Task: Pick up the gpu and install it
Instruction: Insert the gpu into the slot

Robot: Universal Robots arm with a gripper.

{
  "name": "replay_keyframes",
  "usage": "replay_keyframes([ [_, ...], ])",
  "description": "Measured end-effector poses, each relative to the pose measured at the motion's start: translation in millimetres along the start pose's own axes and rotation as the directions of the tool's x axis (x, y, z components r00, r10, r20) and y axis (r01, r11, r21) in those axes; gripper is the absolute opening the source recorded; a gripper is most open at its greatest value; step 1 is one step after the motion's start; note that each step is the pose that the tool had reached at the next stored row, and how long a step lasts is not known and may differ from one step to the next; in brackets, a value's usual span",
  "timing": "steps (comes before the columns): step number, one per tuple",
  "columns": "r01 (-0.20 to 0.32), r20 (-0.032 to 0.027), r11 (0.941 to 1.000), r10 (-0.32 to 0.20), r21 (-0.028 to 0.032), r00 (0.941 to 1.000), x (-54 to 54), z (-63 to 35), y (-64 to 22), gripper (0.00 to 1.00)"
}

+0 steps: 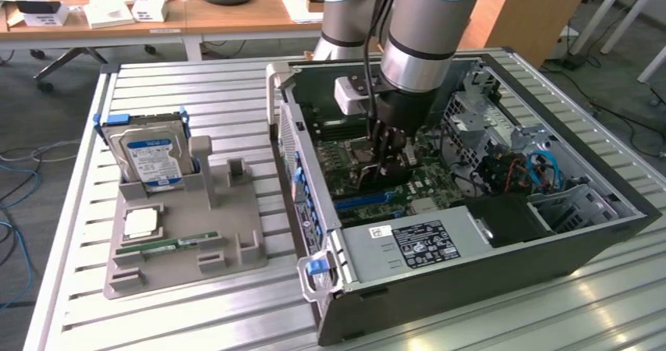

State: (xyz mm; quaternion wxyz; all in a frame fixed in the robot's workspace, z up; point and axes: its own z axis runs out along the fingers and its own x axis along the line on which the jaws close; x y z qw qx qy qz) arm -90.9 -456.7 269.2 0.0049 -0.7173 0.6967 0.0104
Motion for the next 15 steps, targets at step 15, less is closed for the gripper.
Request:
replay_keyframes([
  [15,0.0,-0.0002,1.0,0.0,-0.0001,1.0,0.0,2.9,0.8,0.26],
])
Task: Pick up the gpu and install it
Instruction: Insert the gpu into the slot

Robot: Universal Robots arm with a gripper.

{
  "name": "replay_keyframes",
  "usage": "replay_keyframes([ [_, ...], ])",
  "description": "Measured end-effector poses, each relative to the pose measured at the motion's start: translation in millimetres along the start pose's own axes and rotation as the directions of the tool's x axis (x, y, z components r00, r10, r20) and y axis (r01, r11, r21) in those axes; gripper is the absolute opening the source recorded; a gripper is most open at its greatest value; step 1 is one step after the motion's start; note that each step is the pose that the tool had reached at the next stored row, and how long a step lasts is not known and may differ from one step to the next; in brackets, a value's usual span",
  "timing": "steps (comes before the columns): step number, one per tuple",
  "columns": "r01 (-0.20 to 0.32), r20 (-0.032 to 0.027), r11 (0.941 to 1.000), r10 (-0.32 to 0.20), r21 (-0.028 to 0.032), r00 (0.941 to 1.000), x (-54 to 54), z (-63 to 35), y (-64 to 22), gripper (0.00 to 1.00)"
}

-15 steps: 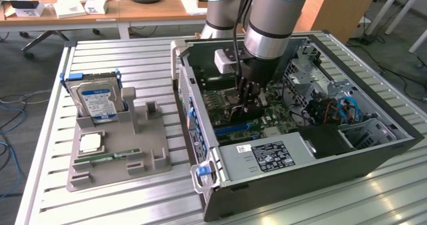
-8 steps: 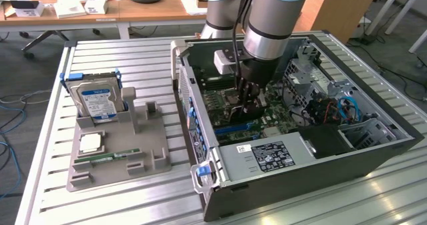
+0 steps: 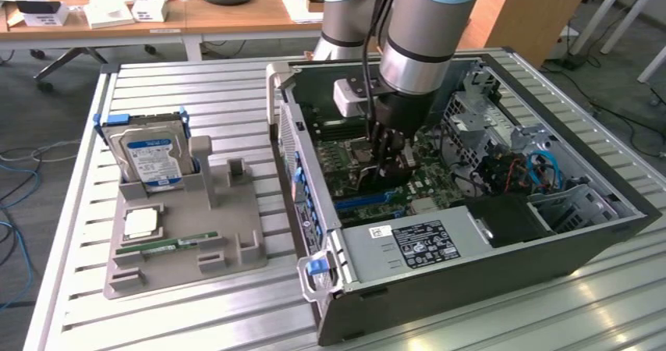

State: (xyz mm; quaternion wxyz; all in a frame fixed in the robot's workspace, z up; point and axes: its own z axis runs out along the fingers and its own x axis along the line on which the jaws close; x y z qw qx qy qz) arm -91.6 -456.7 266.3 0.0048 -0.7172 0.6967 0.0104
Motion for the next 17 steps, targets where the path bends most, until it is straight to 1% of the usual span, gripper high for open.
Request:
replay_keyframes([
  [9,0.0,0.0,1.0,0.0,0.0,1.0,0.0,0.1,1.1,0.26],
  [17,0.0,0.0002,1.0,0.0,0.0001,1.0,0.0,3.6,1.1,0.26],
])
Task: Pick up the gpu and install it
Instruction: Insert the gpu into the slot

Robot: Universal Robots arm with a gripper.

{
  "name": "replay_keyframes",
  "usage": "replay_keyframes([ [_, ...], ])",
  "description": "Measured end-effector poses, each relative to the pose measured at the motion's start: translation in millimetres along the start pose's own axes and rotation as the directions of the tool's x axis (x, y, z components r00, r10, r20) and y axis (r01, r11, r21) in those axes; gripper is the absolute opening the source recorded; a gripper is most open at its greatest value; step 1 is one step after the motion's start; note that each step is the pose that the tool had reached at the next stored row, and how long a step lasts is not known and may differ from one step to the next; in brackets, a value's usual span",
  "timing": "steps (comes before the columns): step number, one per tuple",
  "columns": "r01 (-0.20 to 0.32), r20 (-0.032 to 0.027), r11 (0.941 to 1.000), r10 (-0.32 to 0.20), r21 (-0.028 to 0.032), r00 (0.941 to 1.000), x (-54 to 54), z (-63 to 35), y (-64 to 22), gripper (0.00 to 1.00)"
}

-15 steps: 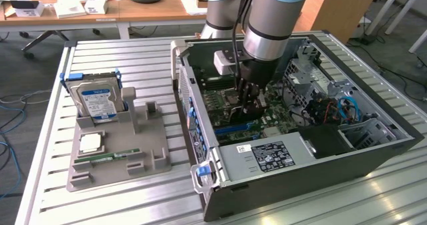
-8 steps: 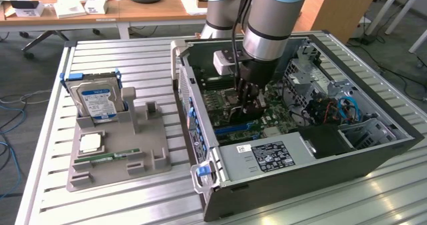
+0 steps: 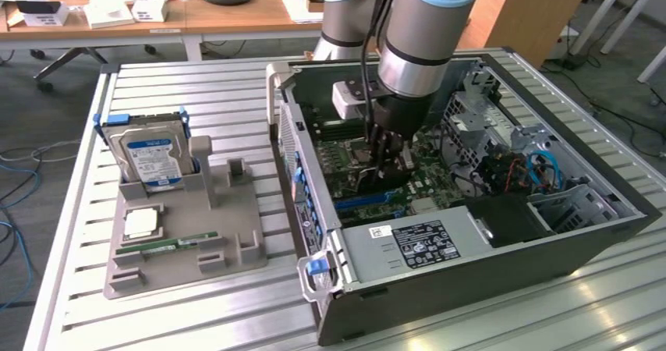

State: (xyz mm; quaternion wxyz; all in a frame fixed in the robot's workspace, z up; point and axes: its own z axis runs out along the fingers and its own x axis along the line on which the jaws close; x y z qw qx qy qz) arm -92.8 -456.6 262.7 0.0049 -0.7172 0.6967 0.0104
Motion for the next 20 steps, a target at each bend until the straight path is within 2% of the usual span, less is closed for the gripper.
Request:
replay_keyframes([
  [20,0.0,-0.0001,1.0,0.0,-0.0001,1.0,0.1,4.8,1.1,0.26],
])
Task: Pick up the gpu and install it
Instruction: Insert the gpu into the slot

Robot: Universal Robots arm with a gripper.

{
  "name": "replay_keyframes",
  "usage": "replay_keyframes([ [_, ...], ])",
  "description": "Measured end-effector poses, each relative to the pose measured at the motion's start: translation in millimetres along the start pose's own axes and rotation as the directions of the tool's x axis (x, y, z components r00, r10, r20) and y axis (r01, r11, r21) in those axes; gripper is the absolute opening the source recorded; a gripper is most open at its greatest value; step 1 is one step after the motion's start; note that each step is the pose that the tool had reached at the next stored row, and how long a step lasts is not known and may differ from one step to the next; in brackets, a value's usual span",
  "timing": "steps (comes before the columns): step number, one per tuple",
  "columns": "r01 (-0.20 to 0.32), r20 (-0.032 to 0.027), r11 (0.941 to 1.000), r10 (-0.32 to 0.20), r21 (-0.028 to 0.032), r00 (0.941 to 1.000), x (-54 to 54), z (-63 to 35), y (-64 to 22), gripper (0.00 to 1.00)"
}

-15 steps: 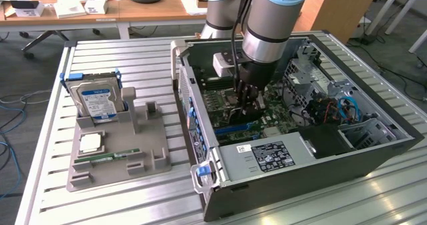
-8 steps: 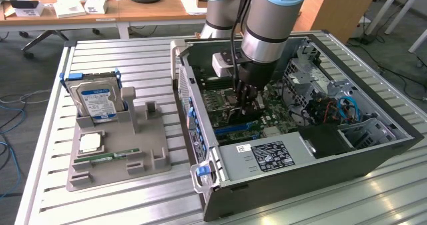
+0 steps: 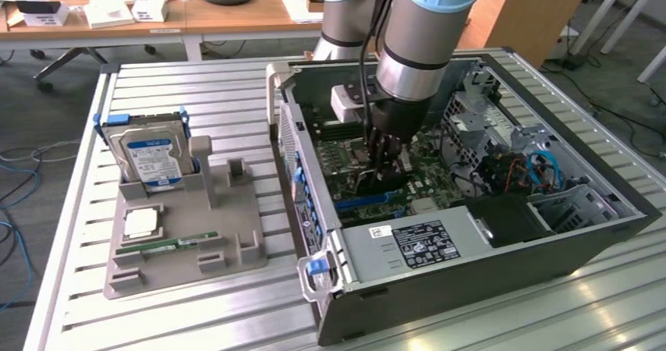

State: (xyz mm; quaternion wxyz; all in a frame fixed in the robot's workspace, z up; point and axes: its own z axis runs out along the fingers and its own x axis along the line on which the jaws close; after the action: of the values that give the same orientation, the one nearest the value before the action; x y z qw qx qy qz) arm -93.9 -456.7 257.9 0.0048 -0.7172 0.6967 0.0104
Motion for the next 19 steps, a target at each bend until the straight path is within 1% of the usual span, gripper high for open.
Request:
replay_keyframes([
  [19,0.0,0.0005,1.0,0.0,0.0003,1.0,0.0,4.8,0.1,0.26],
])
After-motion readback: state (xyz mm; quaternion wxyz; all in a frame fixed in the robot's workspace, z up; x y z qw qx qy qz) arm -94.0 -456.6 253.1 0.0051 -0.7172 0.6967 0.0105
